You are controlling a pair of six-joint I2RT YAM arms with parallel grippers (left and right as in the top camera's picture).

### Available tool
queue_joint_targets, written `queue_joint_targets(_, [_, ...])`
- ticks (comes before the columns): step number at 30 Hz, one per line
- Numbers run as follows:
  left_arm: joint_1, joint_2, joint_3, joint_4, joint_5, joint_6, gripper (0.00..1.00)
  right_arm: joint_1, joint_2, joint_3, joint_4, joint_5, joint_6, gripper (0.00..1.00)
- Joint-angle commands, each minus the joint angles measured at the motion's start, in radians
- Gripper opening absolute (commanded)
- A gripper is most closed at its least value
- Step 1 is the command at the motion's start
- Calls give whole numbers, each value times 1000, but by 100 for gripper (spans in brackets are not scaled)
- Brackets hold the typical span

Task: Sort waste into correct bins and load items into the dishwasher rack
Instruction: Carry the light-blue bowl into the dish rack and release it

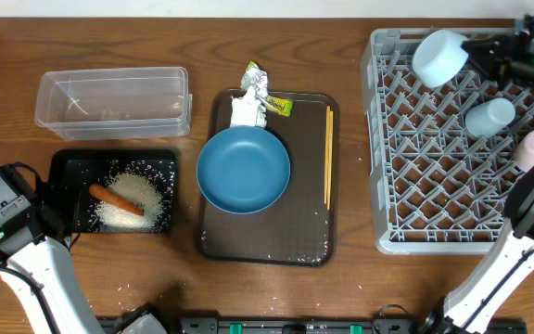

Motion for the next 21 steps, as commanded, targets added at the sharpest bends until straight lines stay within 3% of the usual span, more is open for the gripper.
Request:
queue_joint_targets(1, [4, 3, 21, -3, -5, 2, 98, -12, 13, -4, -25, 101, -27, 13])
queue_joint_targets(9, [4, 3, 21, -2, -5, 2, 98, -67, -14, -3, -95, 115, -57, 16])
queue_joint_targets(14, [4, 3, 21, -2, -5, 2, 98, -84, -130, -3, -170, 250, -112, 25])
queue_joint_targets(21, [4, 3, 21, -2, -5, 2, 98, -13, -407, -3, -267, 514, -190, 75])
